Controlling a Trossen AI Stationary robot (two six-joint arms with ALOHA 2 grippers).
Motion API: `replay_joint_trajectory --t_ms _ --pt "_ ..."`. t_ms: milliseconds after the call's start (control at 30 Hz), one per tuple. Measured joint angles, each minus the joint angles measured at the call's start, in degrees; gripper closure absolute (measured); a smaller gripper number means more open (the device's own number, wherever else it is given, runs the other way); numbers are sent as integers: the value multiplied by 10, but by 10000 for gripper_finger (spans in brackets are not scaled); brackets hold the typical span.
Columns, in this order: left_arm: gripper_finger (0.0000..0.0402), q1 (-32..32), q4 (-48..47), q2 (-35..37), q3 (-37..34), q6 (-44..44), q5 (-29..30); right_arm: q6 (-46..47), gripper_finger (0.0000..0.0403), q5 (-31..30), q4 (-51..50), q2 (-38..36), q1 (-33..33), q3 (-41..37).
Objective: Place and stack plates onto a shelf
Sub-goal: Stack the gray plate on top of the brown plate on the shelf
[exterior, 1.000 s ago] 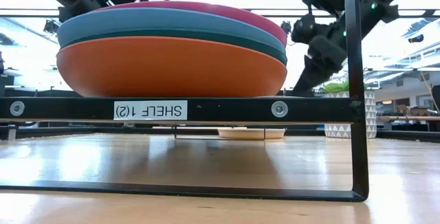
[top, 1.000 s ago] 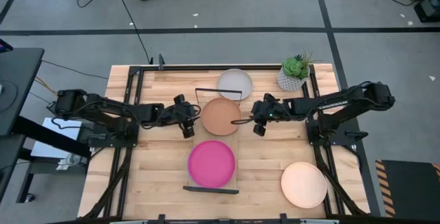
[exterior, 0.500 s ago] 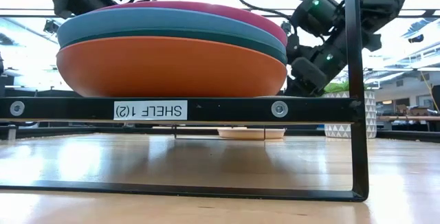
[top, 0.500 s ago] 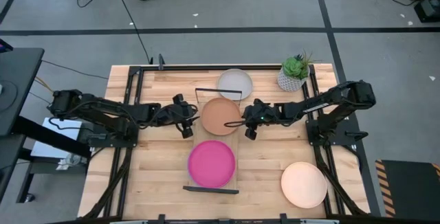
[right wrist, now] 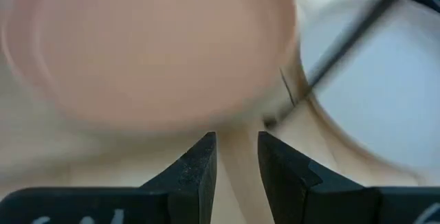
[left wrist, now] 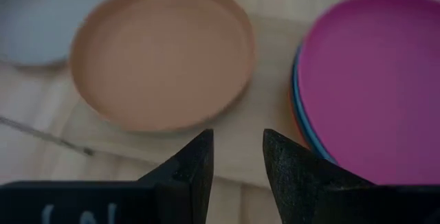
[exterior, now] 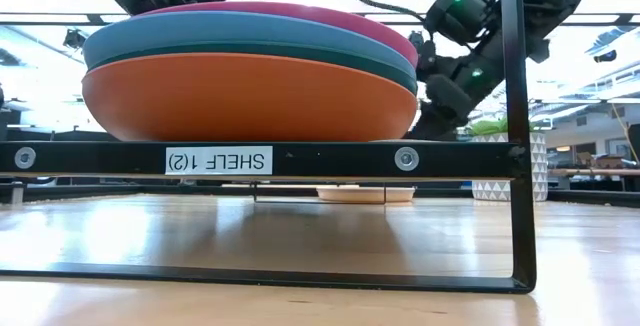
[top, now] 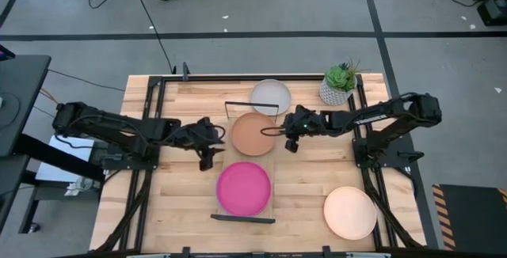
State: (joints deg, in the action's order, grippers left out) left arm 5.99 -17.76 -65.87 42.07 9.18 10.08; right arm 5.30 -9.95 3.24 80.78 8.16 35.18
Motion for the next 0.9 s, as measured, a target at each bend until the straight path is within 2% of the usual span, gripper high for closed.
replay_joint_trajectory --t_ms 200,267,467,667,900 --pt "269 27 -41 5 3 30 -2 -12 300 30 47 51 -16 10" --pt "269 33 -45 9 3 38 -3 -23 304 32 26 56 -22 24" --pt "269 55 -48 24 3 62 -4 -31 307 -3 -96 -14 -25 42" --pt "269 58 -95 -3 -8 69 117 -21 307 -6 -147 -78 -27 43" --pt "269 25 -96 -46 -49 51 174 -19 307 3 -158 -88 -44 43"
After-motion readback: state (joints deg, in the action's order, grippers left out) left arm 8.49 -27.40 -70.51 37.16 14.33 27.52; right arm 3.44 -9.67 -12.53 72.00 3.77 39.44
